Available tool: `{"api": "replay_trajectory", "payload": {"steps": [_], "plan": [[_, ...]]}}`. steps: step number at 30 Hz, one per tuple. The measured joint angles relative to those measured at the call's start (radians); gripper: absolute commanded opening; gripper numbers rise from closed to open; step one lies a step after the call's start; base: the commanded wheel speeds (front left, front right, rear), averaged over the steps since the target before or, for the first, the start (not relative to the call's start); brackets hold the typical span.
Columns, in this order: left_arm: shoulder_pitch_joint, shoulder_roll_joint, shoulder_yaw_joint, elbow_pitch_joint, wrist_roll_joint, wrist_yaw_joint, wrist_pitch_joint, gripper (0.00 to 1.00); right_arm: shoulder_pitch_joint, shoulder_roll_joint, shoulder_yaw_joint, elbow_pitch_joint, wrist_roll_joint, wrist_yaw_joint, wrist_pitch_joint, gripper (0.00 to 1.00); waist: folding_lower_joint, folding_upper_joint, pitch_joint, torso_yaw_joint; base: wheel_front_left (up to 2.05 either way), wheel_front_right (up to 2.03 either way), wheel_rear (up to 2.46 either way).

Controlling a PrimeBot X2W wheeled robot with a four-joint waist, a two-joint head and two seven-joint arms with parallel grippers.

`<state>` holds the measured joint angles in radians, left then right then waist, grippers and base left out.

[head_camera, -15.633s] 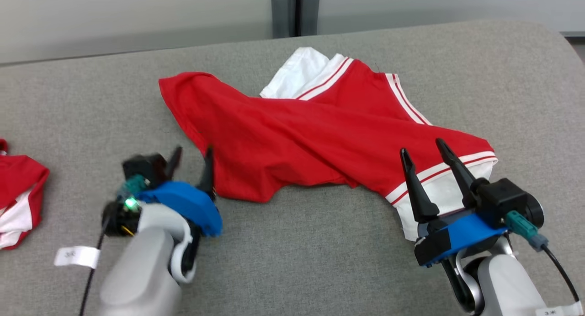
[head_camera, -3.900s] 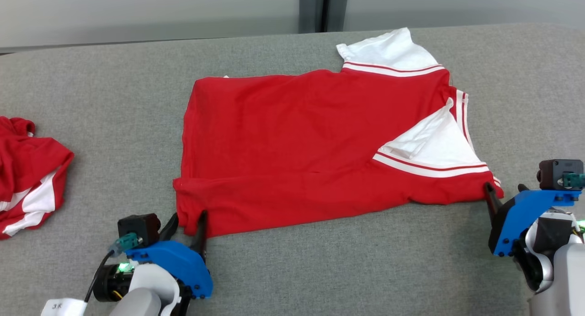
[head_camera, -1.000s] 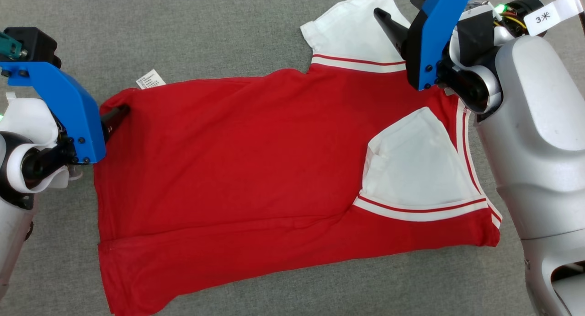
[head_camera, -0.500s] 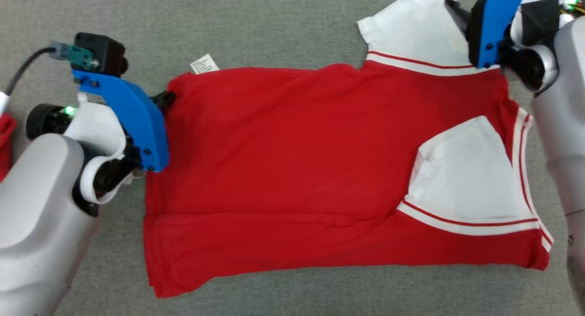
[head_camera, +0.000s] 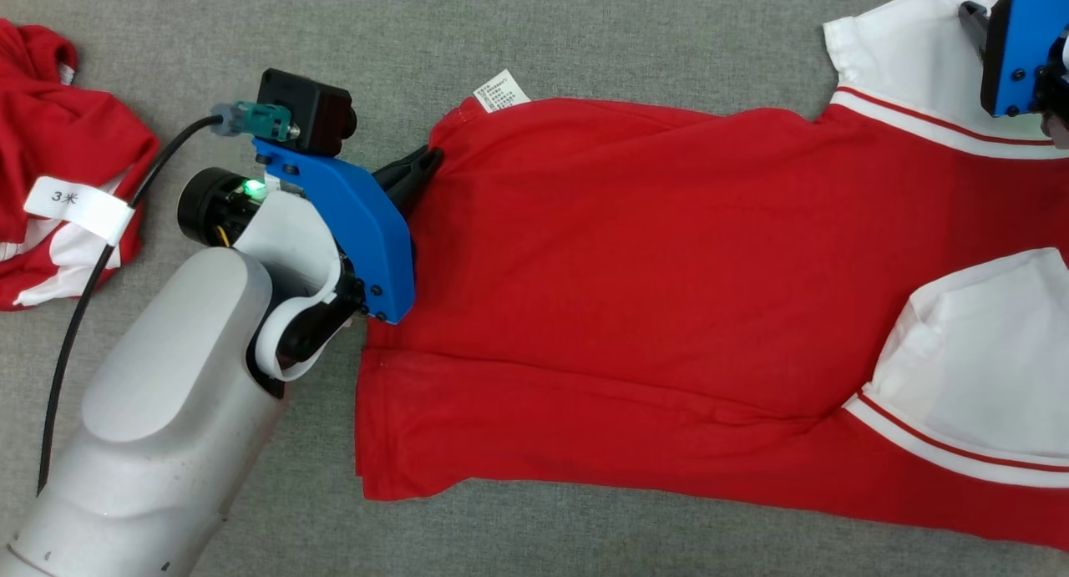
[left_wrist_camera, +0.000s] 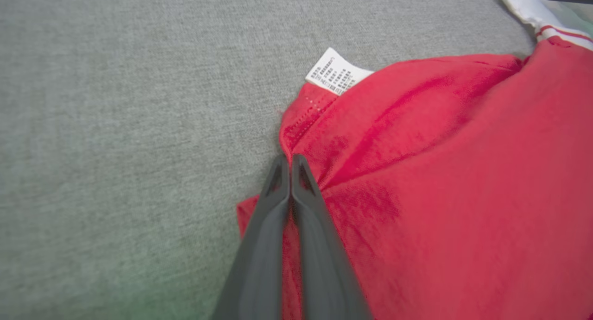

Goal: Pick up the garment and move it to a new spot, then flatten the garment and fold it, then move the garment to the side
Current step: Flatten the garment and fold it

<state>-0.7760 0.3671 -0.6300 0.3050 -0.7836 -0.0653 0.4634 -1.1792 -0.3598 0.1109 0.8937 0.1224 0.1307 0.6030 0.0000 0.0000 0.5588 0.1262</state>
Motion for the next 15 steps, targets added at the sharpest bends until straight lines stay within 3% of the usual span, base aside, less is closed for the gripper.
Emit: {"api": "replay_trajectory", "payload": {"steps": [1, 3, 4, 9, 15], "plan": [[0.0, -0.005, 0.001, 0.007, 0.0, -0.004, -0.01, 0.0, 0.004, 0.001, 0.002, 0.003, 0.005, 0.0, 0.0, 1.0, 0.0, 0.0, 0.003, 0.004, 0.0, 0.0, 0.0], [0.0, -0.016, 0.004, 0.02, -0.004, -0.006, -0.031, 0.0, 0.005, -0.003, 0.029, -0.002, 0.014, -0.002, 0.002, 0.56, -0.0001, 0.0, 0.007, 0.008, 0.0, 0.0, 0.0], [0.0, -0.021, 0.006, 0.026, -0.008, -0.006, -0.044, 0.0, 0.006, -0.007, 0.04, -0.006, 0.02, -0.002, -0.004, 0.0, -0.0001, 0.0, 0.008, 0.008, 0.0, 0.0, 0.0], [0.011, -0.044, 0.04, 0.068, -0.022, -0.006, -0.133, 0.0, 0.027, -0.01, 0.072, -0.034, 0.078, 0.0, -0.061, 0.0, 0.0, 0.0, 0.003, -0.001, 0.0, 0.0, 0.0], [0.052, -0.076, 0.087, 0.129, -0.044, 0.007, -0.257, 0.0, 0.074, -0.026, 0.024, -0.074, 0.159, 0.0, -0.177, 0.0, 0.0, 0.0, -0.038, -0.014, 0.0, 0.0, 0.0]]}}
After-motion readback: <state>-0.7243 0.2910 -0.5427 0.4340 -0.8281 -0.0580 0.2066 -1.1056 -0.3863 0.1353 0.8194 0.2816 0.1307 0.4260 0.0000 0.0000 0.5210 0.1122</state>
